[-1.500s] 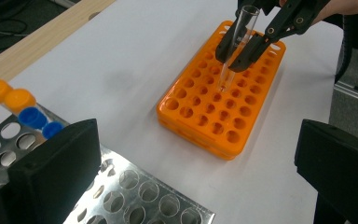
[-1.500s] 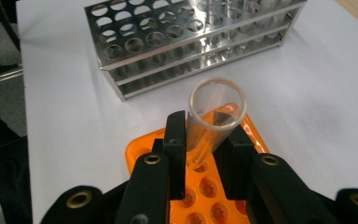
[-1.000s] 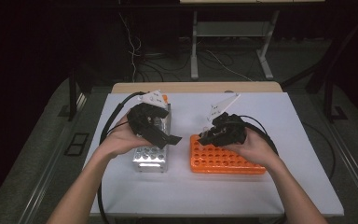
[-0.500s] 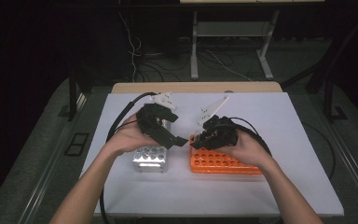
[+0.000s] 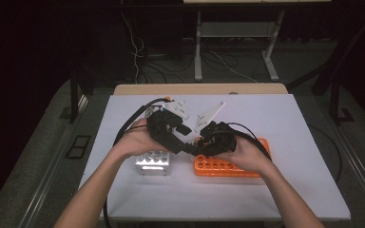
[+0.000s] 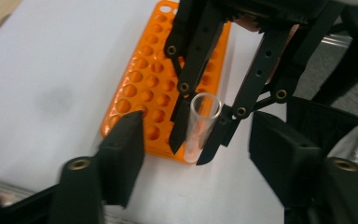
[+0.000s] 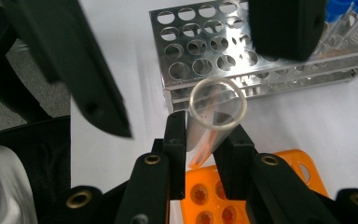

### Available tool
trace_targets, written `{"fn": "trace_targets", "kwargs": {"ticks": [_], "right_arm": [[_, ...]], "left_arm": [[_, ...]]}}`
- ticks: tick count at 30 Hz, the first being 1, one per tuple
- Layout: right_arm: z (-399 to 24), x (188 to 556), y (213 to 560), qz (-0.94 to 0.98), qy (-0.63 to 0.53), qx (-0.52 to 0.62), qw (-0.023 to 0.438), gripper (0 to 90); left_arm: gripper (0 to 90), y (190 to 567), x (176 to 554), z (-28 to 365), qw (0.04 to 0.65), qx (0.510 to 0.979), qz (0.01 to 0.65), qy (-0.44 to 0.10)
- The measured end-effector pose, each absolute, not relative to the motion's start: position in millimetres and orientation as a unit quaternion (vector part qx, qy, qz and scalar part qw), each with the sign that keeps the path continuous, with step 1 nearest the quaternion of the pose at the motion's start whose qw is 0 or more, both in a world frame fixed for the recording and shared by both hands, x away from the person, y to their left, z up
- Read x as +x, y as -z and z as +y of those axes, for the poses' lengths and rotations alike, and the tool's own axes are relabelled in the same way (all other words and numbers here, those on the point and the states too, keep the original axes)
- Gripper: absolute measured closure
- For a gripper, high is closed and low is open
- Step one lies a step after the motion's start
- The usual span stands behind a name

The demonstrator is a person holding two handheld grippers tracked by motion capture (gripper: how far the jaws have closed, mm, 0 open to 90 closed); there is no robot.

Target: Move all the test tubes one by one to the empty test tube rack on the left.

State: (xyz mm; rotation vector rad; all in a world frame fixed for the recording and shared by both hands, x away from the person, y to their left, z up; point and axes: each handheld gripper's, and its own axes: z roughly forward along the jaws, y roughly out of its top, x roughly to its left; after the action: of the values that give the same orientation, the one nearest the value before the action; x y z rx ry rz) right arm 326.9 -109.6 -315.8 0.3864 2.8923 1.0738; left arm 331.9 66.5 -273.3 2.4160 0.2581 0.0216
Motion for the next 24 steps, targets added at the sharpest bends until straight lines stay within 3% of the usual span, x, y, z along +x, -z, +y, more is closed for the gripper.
{"fn": "trace_targets", "kwargs": {"ticks": [5,17,24], "right_arm": [[-106.4,323.8,316.1,0.931,-0.346,0.118,0.017,74.7],[-100.6,322.3,318.2,0.930,-0.349,0.112,0.014,74.7],[-101.5,323.3,319.8,0.930,-0.348,0.116,0.008,74.3]], "left_arm": [[52.6,274.0,333.1,65.6,0.346,0.934,0.087,-0.001],[72.8,276.1,332.6,61.3,0.338,0.939,0.070,0.010],[74.3,276.0,333.4,60.2,0.332,0.941,0.065,0.009]]}}
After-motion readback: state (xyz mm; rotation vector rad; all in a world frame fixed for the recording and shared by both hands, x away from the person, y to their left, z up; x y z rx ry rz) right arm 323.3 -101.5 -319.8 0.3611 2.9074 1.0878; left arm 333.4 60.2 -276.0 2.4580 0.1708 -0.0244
